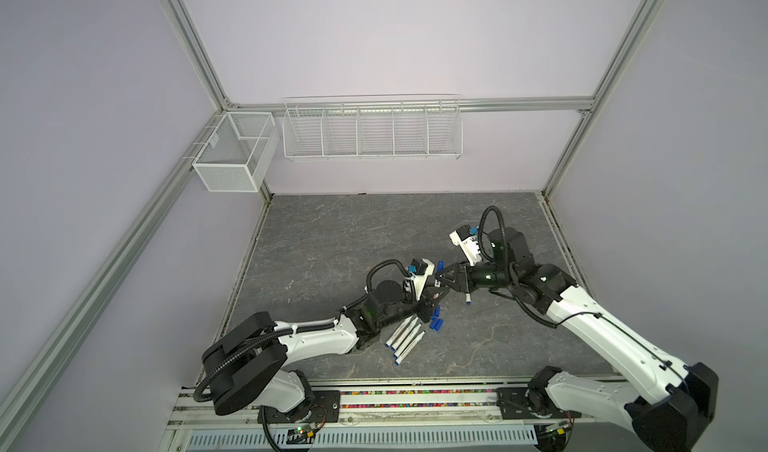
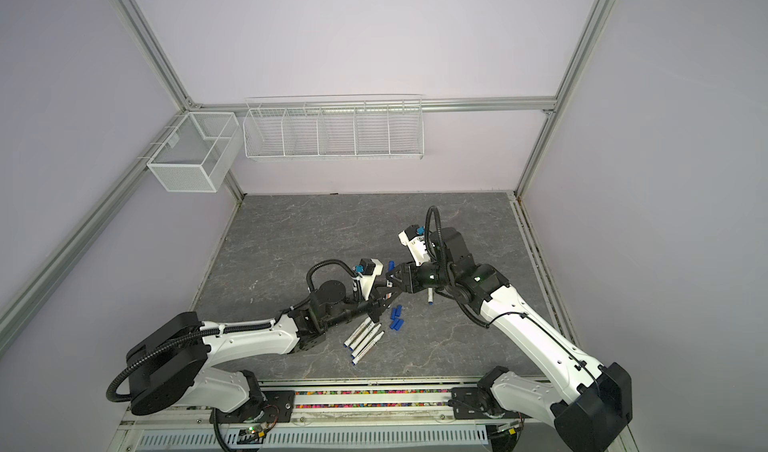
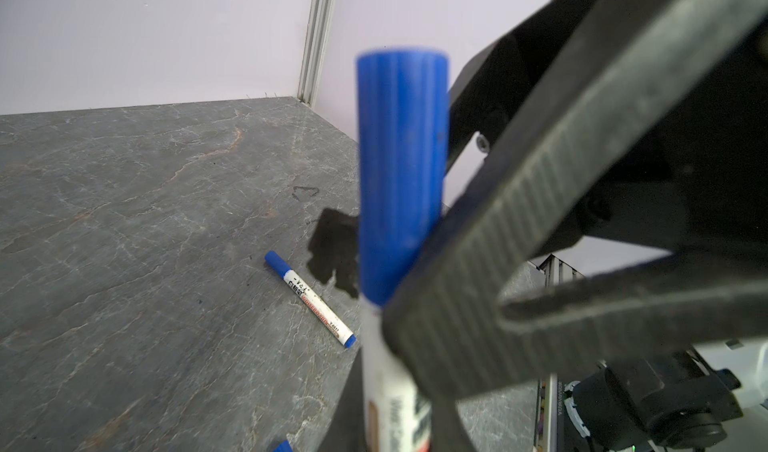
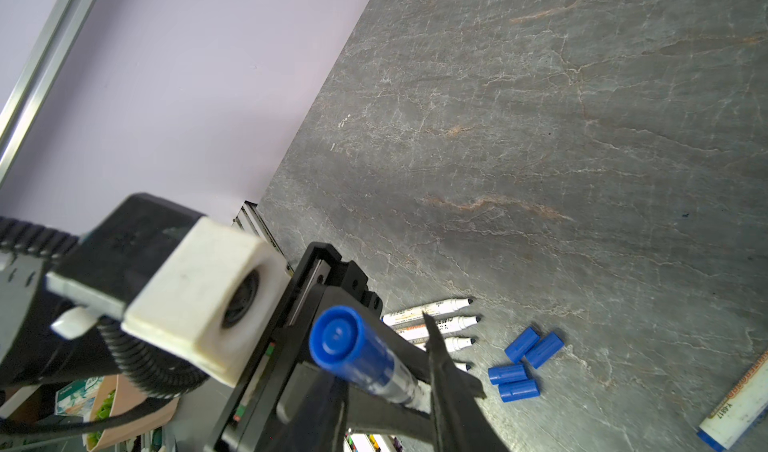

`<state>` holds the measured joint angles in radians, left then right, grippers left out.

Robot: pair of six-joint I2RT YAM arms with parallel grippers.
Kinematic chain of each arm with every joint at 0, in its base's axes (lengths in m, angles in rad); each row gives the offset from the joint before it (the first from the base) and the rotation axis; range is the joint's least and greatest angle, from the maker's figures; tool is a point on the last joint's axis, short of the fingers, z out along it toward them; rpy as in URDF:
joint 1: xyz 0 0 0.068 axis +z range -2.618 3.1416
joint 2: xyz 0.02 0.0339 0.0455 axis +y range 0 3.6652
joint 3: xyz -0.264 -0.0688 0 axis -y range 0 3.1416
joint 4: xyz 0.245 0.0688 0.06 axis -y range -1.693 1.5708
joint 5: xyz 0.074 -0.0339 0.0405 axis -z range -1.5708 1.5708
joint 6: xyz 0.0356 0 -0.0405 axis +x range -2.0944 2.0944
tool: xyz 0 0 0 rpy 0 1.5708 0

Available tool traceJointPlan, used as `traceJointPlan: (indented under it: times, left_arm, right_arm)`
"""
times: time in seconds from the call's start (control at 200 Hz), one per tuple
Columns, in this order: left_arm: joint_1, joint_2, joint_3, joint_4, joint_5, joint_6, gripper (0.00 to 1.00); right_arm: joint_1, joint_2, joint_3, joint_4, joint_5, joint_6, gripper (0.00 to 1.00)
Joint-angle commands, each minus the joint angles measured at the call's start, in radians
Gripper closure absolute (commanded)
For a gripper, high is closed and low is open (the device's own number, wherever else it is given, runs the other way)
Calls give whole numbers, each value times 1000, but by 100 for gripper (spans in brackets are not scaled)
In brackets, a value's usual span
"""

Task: Insert the pens into the pen caps

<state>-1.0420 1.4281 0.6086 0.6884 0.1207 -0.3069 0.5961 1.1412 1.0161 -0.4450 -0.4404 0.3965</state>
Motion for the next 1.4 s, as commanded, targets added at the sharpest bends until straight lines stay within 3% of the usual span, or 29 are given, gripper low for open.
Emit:
traceJointPlan:
  times: [0.0, 0.41, 0.51, 0.62, 0.645, 0.8, 0.955, 1.105, 1.394]
  left_arm:
    - [-6, 8, 39, 33, 2, -8, 100]
    - [-5, 5, 58, -4, -19, -12, 100]
    - [-4, -4, 80, -83, -7, -5, 48]
    - [2, -21, 98, -190, 11, -3, 7]
    - [3, -28, 96, -211, 11, -5, 2]
    - [29, -107, 71, -390, -28, -31, 0]
    - [40, -211, 47, -659, -254, -101, 0]
    - [43, -265, 29, -861, -383, -143, 0]
    - [43, -261, -1, -966, -375, -183, 0]
  right_arm:
    - [6, 9, -16, 16, 0, -6, 69]
    - [5, 41, -17, 33, 19, -5, 85]
    - [-11, 54, -11, 18, 37, 15, 86]
    - [-52, 89, 17, -36, 59, 30, 87]
    - [-63, 100, 26, -55, 70, 26, 87]
    - [-129, 207, 85, -175, 114, -3, 87]
    - [-151, 344, 135, -226, 148, -22, 87]
    - [-154, 481, 201, -255, 197, -57, 86]
    - [-157, 729, 346, -299, 288, -106, 85]
